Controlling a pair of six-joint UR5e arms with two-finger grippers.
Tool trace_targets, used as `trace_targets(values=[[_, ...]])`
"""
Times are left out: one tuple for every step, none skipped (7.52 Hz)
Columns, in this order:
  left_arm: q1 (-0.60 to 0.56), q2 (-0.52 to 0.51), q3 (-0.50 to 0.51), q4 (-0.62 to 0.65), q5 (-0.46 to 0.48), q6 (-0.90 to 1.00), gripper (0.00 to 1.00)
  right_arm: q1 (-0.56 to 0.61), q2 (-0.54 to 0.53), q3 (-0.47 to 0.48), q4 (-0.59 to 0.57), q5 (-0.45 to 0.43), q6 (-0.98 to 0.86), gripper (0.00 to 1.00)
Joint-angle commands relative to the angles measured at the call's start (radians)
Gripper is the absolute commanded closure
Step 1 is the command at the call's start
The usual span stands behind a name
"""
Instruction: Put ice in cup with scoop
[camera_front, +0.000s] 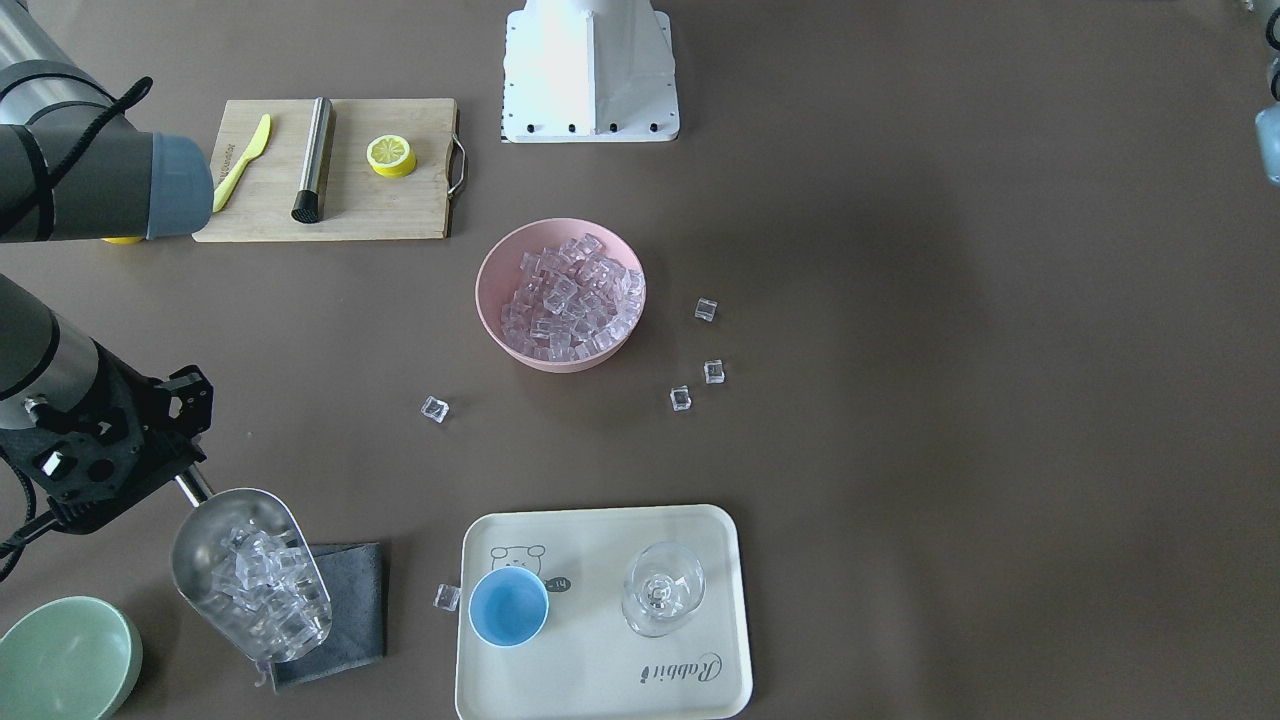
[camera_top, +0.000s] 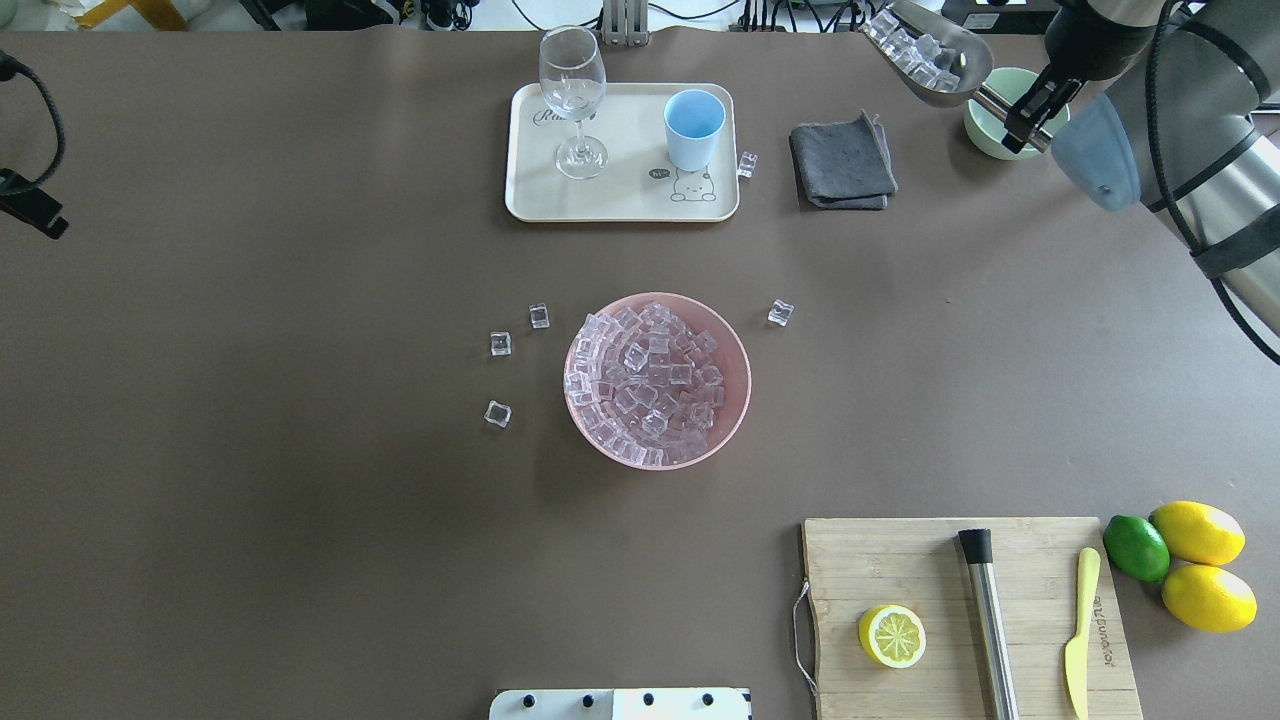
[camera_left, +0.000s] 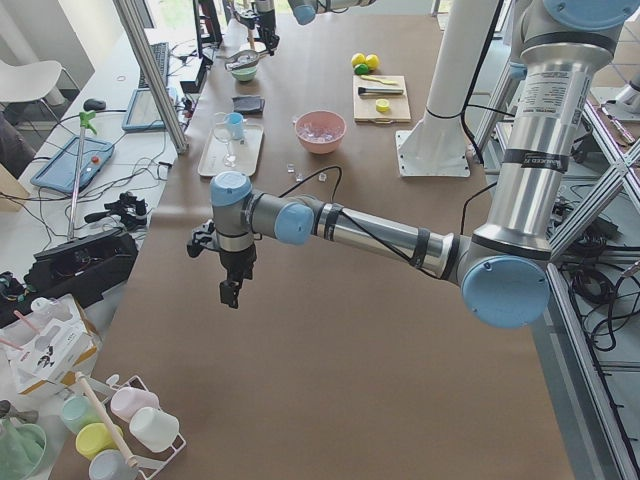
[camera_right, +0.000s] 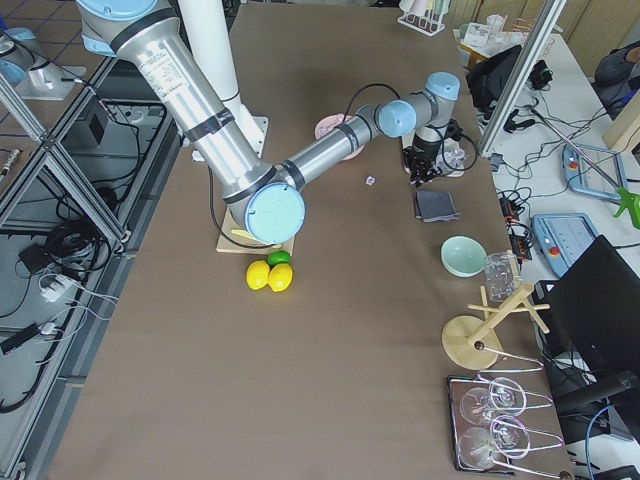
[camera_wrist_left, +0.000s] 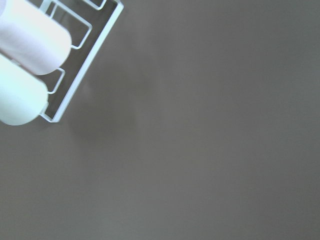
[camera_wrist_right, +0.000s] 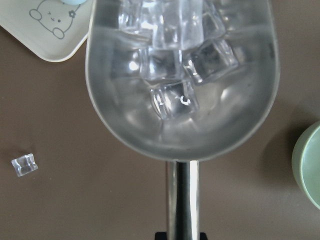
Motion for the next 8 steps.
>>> trace_targets(values=[[-0.141,0.004,0.226,-0.120,0.000,0.200,0.01,-0.051,0.082,-0.055,-0.014,-0.022,0.088,1.00],[-0.152,0.024,0.239,-0.122,-0.002,0.224,0.01,-0.080,0.108,-0.079,-0.029,-0.040,0.091,1.00],[-0.160,0.030,0.239,-0.120,-0.009,0.224,0.01,-0.091,0.143,-0.105,-0.047,-0.048,0.088,1.00],[-0.161,0.029,0.237,-0.109,-0.094,0.218,0.01,-0.098,0.163,-0.116,-0.090,-0.051,0.074,1.00],[-0.158,0.027,0.234,-0.094,-0.168,0.212,0.01,-0.111,0.203,-0.148,-0.135,-0.063,0.056,1.00],[-0.154,0.018,0.190,-0.077,-0.230,0.207,0.01,-0.118,0.234,-0.150,-0.219,-0.067,-0.019,1.00],[-0.145,-0.003,0.124,0.019,-0.261,0.109,0.01,-0.132,0.258,-0.157,-0.283,-0.089,-0.075,1.00],[-0.101,-0.011,0.040,0.079,-0.258,0.023,0.01,-0.143,0.266,-0.176,-0.290,-0.106,-0.081,1.00]])
